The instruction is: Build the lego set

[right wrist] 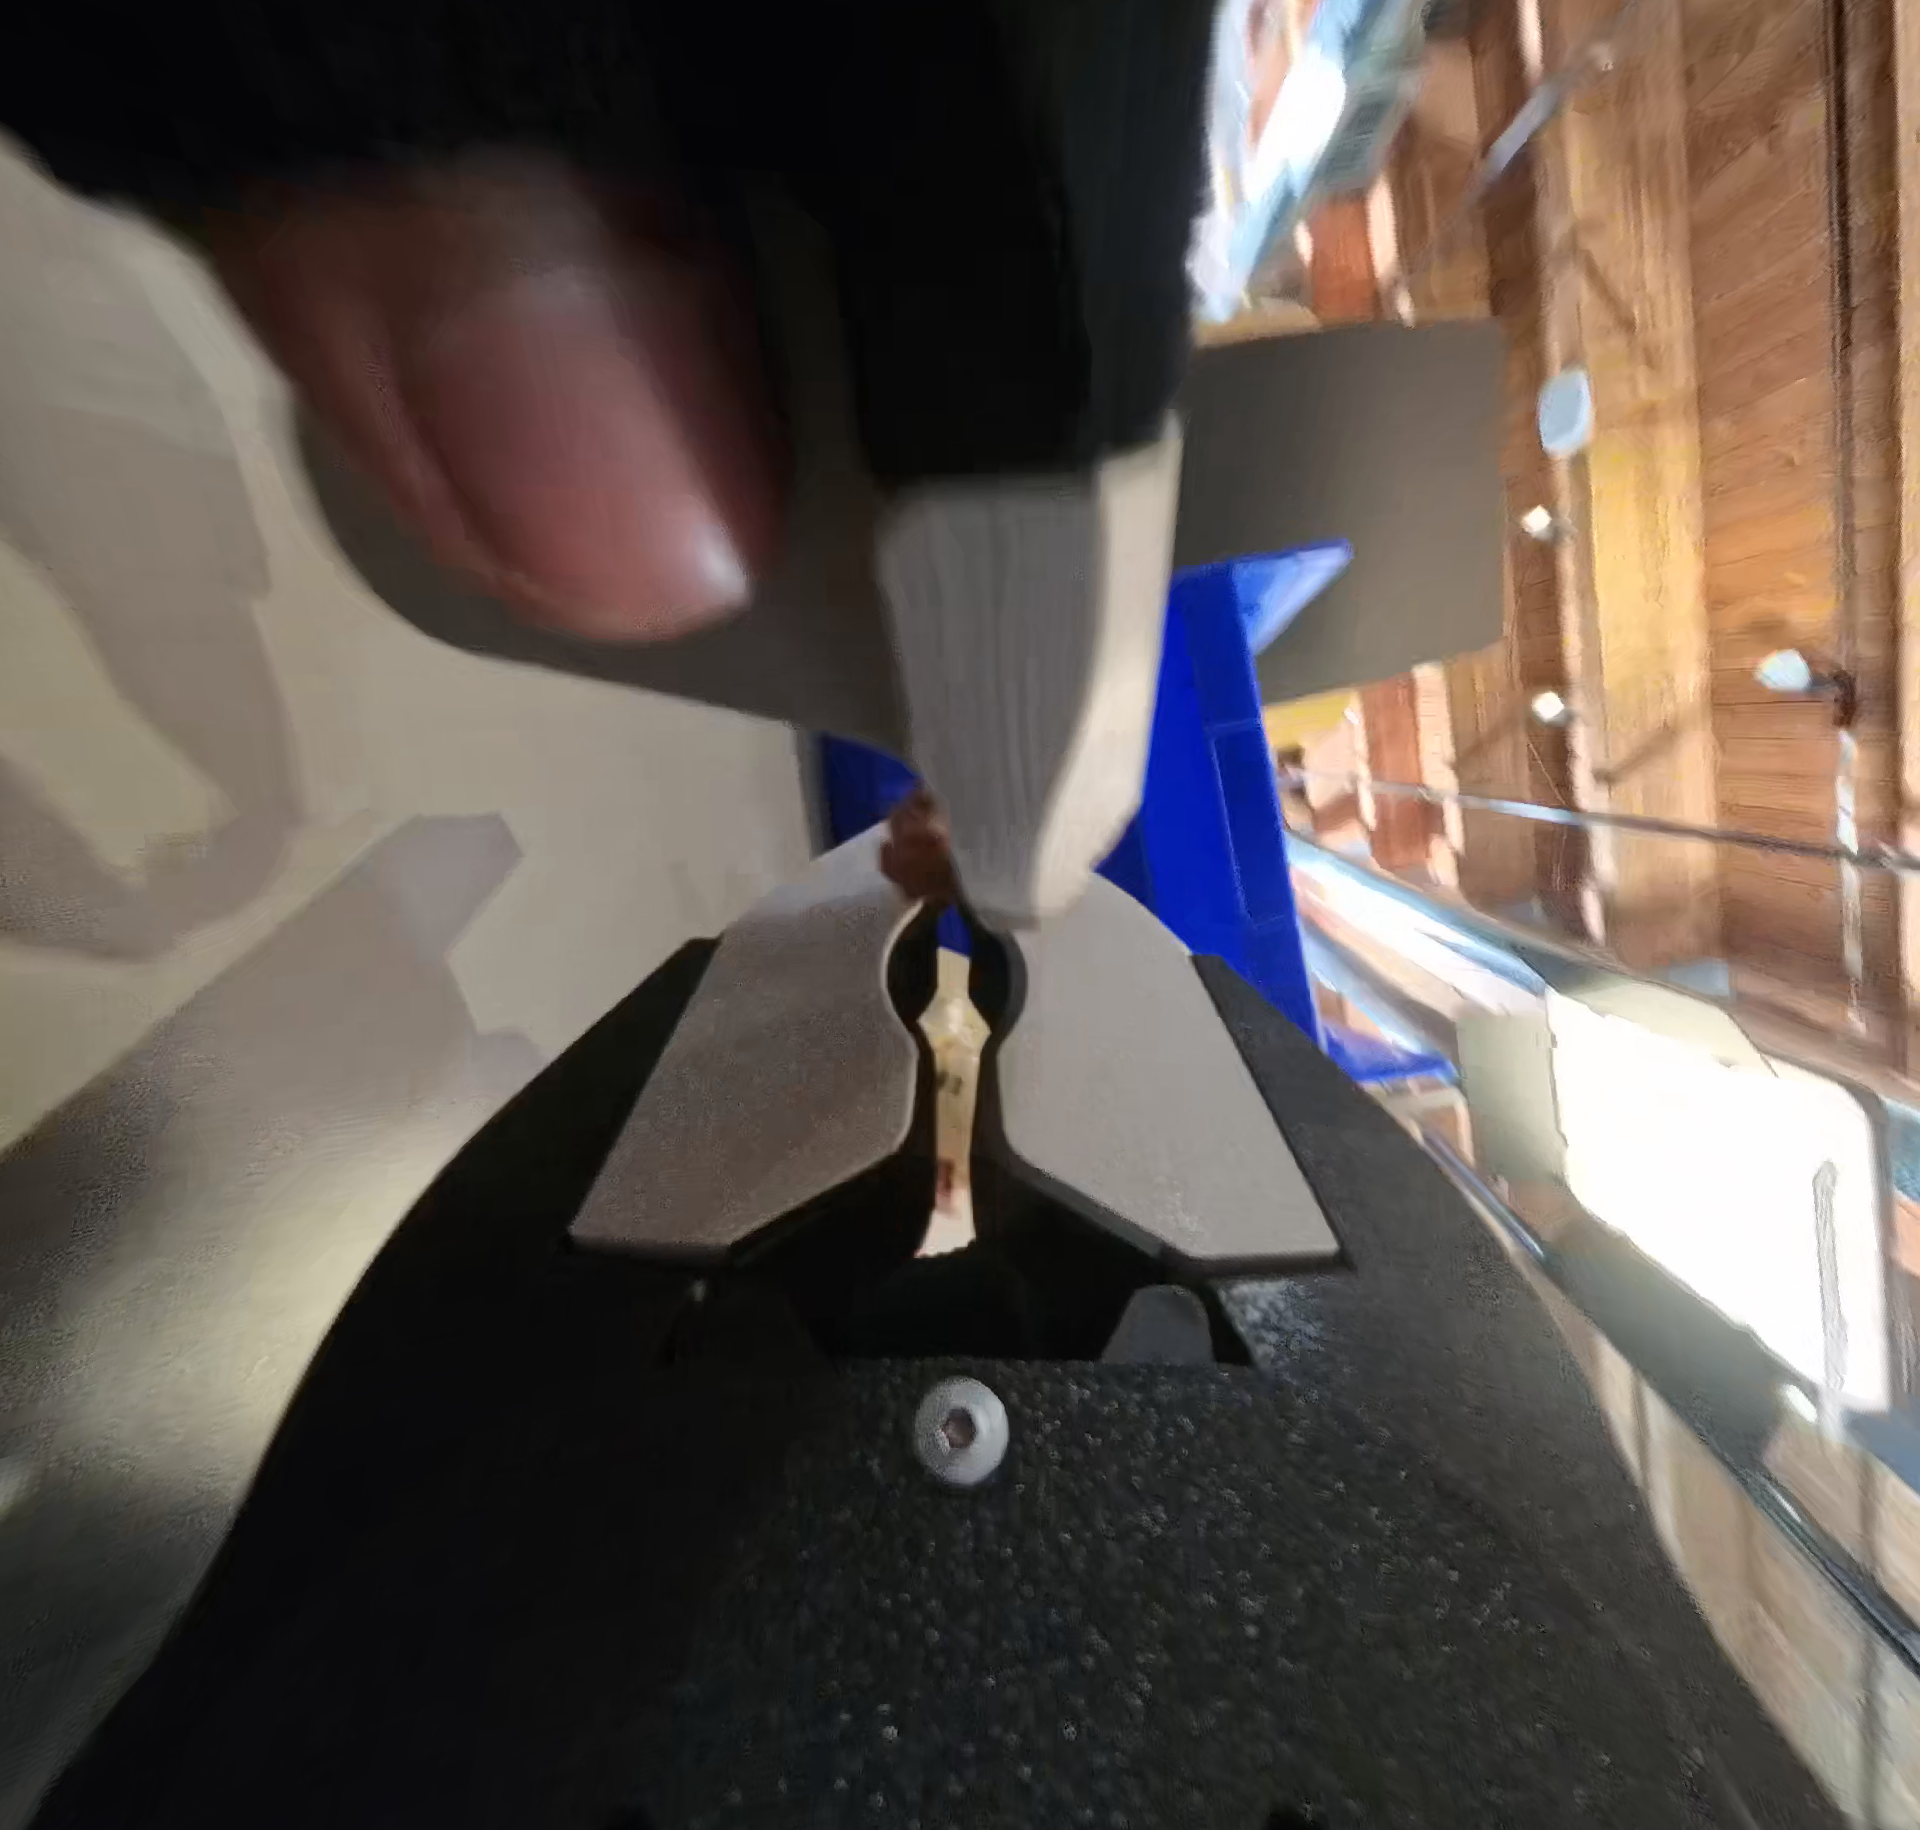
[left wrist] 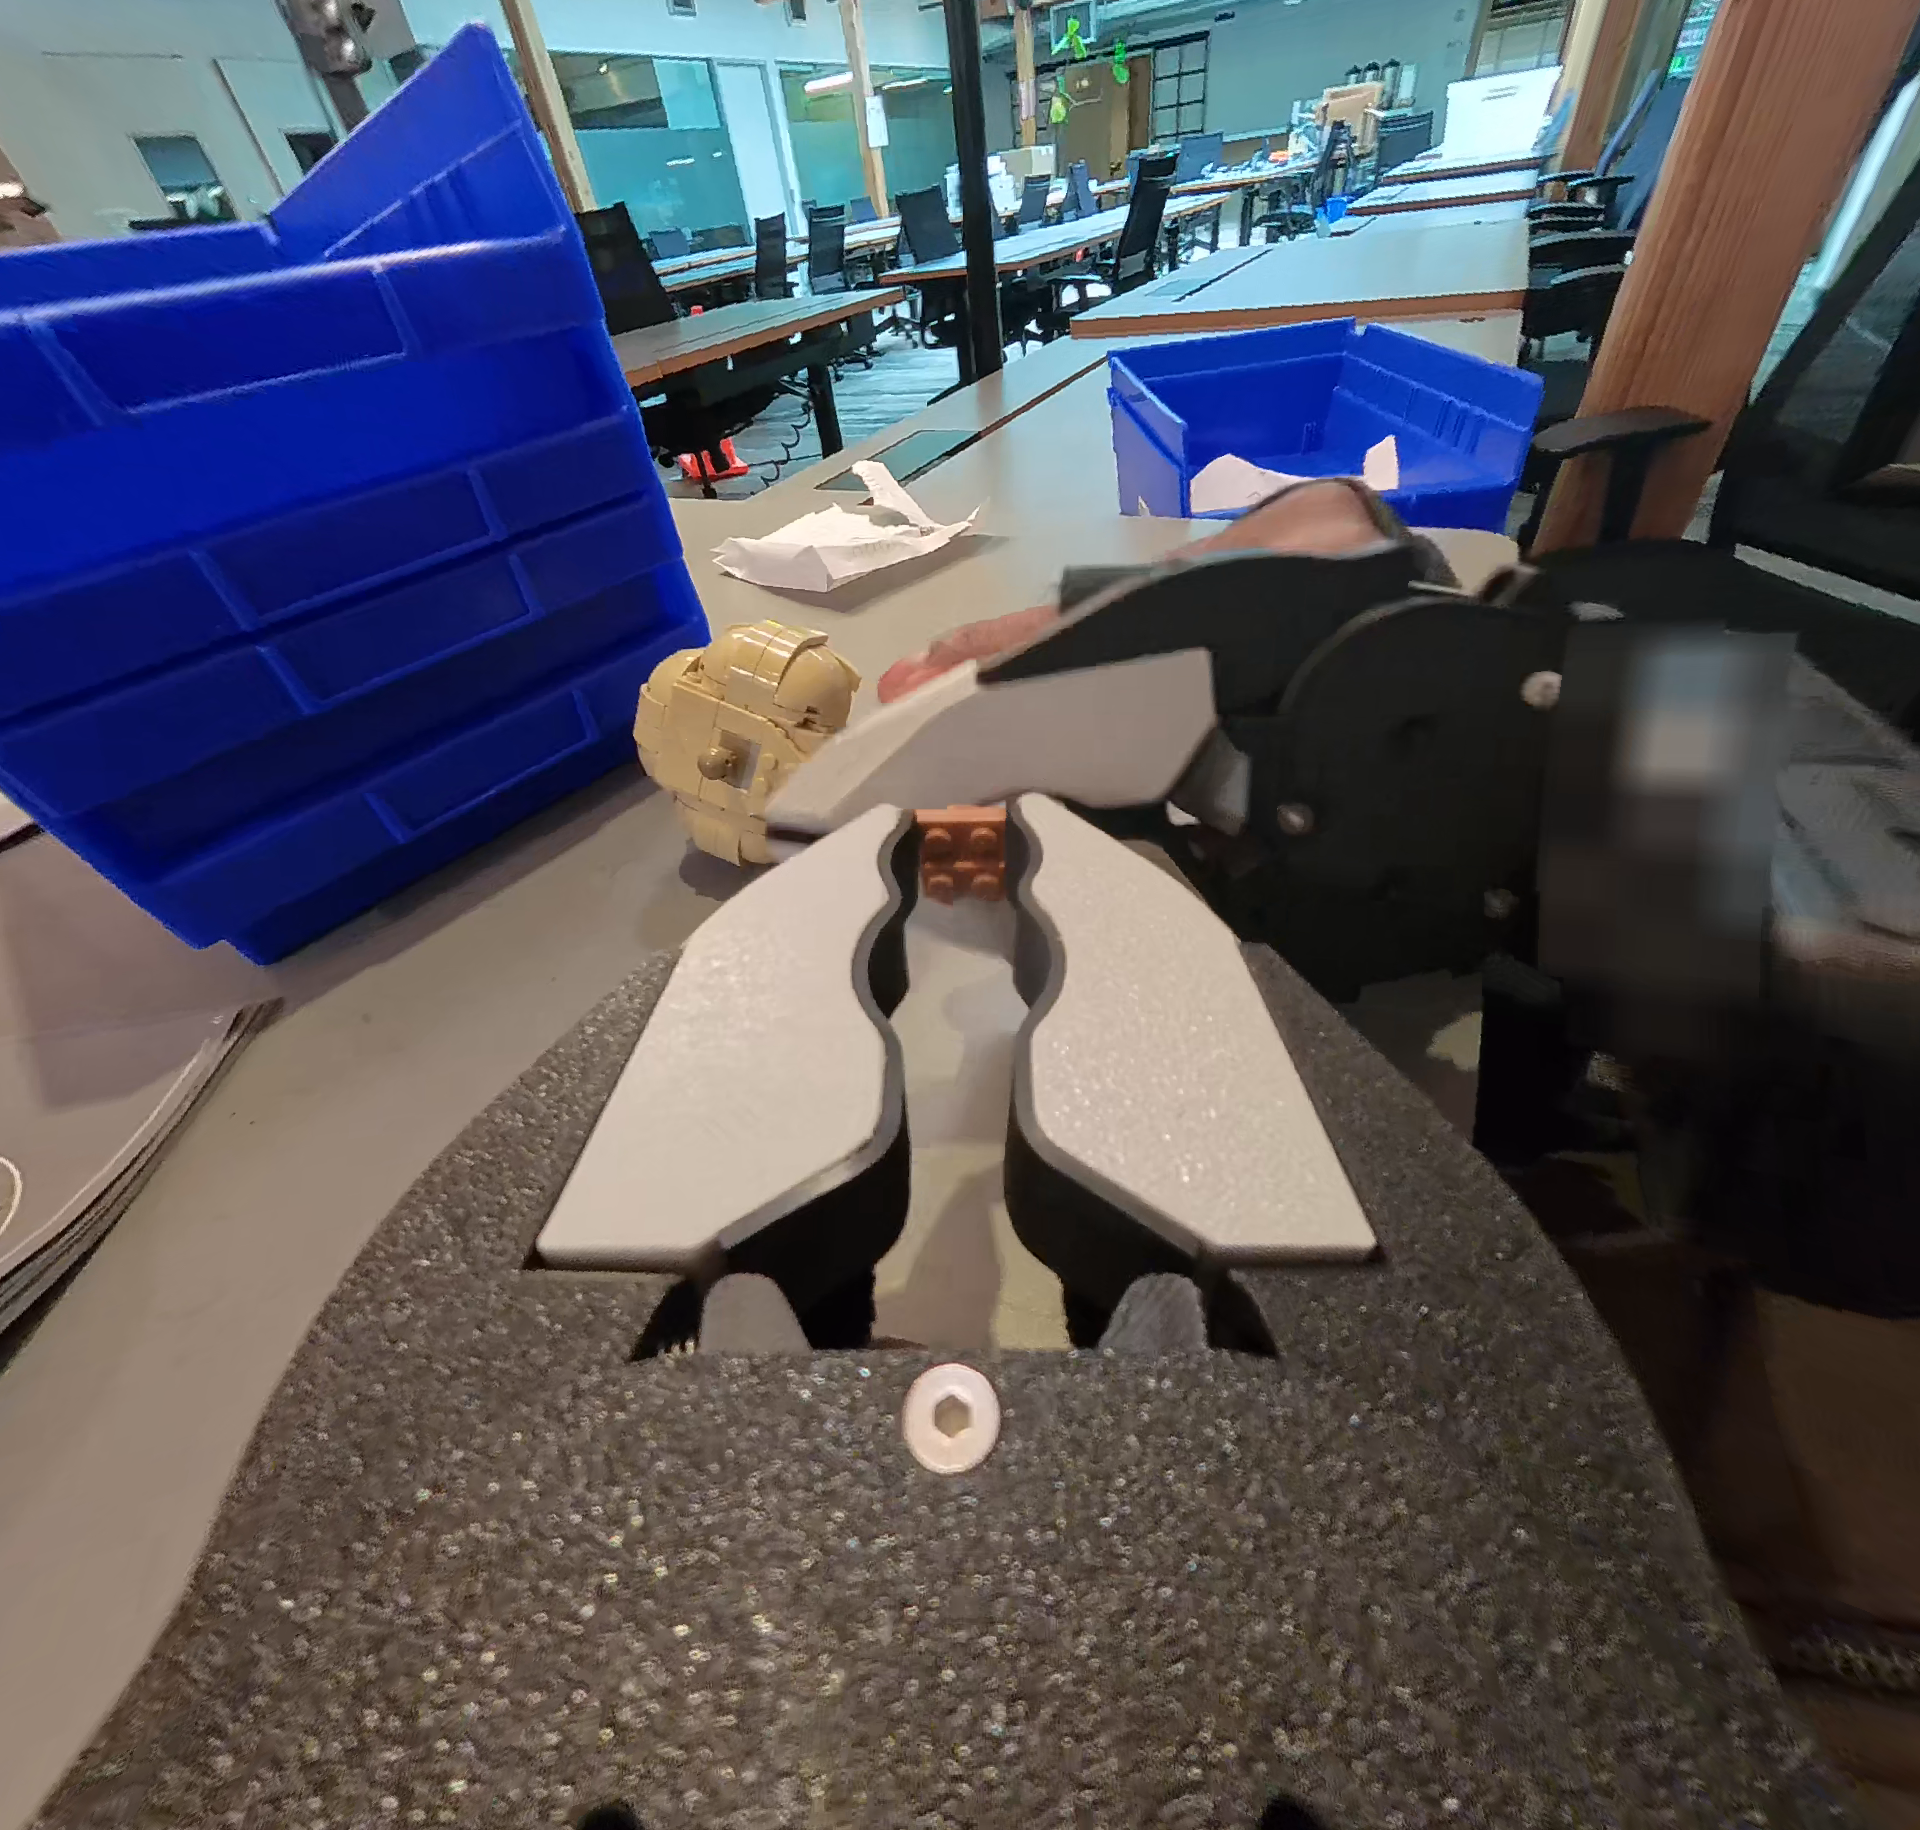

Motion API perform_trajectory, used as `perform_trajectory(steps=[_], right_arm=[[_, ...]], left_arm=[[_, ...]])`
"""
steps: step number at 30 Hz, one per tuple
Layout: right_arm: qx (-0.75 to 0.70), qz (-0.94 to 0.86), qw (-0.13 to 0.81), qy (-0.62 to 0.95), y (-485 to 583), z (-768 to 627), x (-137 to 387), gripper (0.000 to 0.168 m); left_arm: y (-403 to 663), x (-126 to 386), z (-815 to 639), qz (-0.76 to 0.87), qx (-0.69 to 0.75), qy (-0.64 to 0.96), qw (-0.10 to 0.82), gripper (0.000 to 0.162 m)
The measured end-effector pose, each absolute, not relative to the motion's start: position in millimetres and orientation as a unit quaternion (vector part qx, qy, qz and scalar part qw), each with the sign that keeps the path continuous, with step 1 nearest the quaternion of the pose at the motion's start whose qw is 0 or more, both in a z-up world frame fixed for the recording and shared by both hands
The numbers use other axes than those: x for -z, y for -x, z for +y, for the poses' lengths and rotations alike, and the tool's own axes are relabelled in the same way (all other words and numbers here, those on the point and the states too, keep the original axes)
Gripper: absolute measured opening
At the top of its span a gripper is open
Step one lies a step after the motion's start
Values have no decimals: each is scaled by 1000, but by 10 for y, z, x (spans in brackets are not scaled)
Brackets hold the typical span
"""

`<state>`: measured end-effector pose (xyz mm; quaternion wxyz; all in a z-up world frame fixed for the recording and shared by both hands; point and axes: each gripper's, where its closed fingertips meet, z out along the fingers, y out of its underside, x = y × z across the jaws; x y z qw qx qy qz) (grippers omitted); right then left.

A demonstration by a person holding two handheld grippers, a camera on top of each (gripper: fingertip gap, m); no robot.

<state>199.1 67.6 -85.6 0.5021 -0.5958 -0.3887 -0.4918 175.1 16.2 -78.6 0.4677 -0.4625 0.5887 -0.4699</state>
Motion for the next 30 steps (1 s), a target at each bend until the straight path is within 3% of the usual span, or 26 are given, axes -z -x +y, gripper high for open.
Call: perform_trajectory(steps=[9,16,30], right_arm=[[494,-379,532,574,-1981,650,747,0],[494,-403,536,553,-1857,659,763,17],[485,-414,530,559,-1830,671,807,15]], left_arm=[[-1729,751,178,579,483,463,466,16],[-1739,756,139,583,488,459,460,16],[-1757,797,137,589,482,464,454,16]])
